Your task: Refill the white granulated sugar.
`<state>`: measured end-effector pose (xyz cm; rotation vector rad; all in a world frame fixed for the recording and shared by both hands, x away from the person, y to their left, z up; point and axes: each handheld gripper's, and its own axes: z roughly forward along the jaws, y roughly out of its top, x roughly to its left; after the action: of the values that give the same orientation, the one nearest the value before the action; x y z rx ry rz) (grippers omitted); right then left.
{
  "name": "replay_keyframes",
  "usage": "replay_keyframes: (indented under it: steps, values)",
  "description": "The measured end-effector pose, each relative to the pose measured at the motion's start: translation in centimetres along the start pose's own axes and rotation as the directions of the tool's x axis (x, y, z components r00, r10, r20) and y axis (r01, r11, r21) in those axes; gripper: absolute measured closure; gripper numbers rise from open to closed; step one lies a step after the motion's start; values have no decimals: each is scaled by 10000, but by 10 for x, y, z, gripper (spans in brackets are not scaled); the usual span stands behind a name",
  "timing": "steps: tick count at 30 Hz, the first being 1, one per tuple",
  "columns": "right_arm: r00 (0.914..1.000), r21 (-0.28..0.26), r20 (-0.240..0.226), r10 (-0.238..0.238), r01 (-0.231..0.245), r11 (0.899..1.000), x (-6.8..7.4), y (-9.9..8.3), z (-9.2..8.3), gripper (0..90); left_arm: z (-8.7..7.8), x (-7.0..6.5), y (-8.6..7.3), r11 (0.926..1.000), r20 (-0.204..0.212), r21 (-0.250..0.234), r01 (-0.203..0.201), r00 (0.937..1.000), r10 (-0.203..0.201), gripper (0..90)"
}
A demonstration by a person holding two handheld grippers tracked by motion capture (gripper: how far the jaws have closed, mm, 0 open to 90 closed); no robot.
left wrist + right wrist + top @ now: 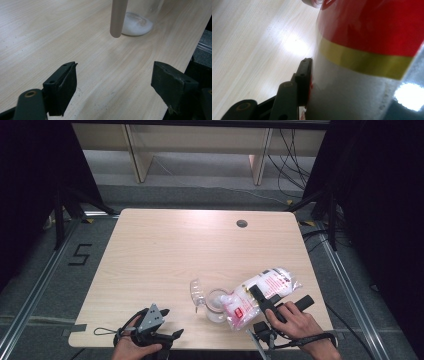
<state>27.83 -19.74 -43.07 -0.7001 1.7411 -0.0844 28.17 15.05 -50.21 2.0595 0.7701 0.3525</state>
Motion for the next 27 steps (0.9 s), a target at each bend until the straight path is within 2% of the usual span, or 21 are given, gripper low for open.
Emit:
replay_keyframes:
  steps: [2,3,4,6,7,12,14,15,16,17,18,20,21,23,24,25,26,27]
  values:
    - [10000,17,7,94,-94,10000,1,0,0,595,0,0,0,10000,-34,42,-42,10000,43,202]
    - [9999,-53,19,127,-127,9999,1,0,0,595,-1,2,0,9987,-41,192,-464,9989,465,202]
    - [9999,-42,-3,118,-118,9999,1,0,0,596,0,0,0,9998,-1,76,-173,9998,173,202]
    - [10000,-17,6,94,-94,10000,1,1,0,597,0,0,0,9999,-4,89,-73,10000,73,202]
    - [9989,78,-77,-458,458,9989,-3,0,-1,597,0,1,0,9997,4,27,-222,9998,222,202]
    - [9991,59,-85,-408,409,9991,-4,-1,-2,600,0,1,0,9996,26,69,-282,9996,282,202]
    - [10000,33,-48,54,-54,10000,0,-1,-1,601,-1,2,0,9989,-92,257,-404,9991,406,202]
    - [10000,56,-44,48,-48,10000,0,-1,-1,602,-2,2,0,9988,-107,268,-421,9990,424,202]
    - [10000,58,-58,43,-43,10000,0,-1,-1,602,-1,0,0,9996,-61,145,-242,9997,243,202]
    - [10000,56,-46,27,-27,10000,0,-1,-1,603,-1,1,0,9992,-57,238,-327,9994,329,202]
    - [10000,50,-38,18,-18,10000,0,-1,-1,603,-2,3,1,9980,3,254,-580,9983,581,202]
    - [10000,33,-26,3,-3,10000,-1,-1,-1,604,-1,2,0,9986,-58,198,-496,9987,497,202]
    - [9988,126,-70,-478,479,9988,-4,-1,-3,605,-2,3,1,9976,-77,282,-627,9980,630,202]
    - [9996,57,15,-292,292,9996,-3,0,-2,606,-1,3,0,9979,-31,285,-585,9983,586,202]
    - [10000,5,21,21,-21,10000,-1,0,-2,607,0,0,0,9998,-58,90,-176,9998,177,202]
    - [10000,-3,18,21,-21,10000,-1,0,-2,607,1,-1,-1,10000,-36,-39,-79,10000,79,202]
    - [10000,9,0,19,-19,10000,-1,1,-2,608,0,1,-1,9994,-126,161,-318,9994,320,202]
    - [10000,20,4,32,-32,10000,0,1,-2,608,0,1,-1,9993,-129,155,-329,9994,331,202]
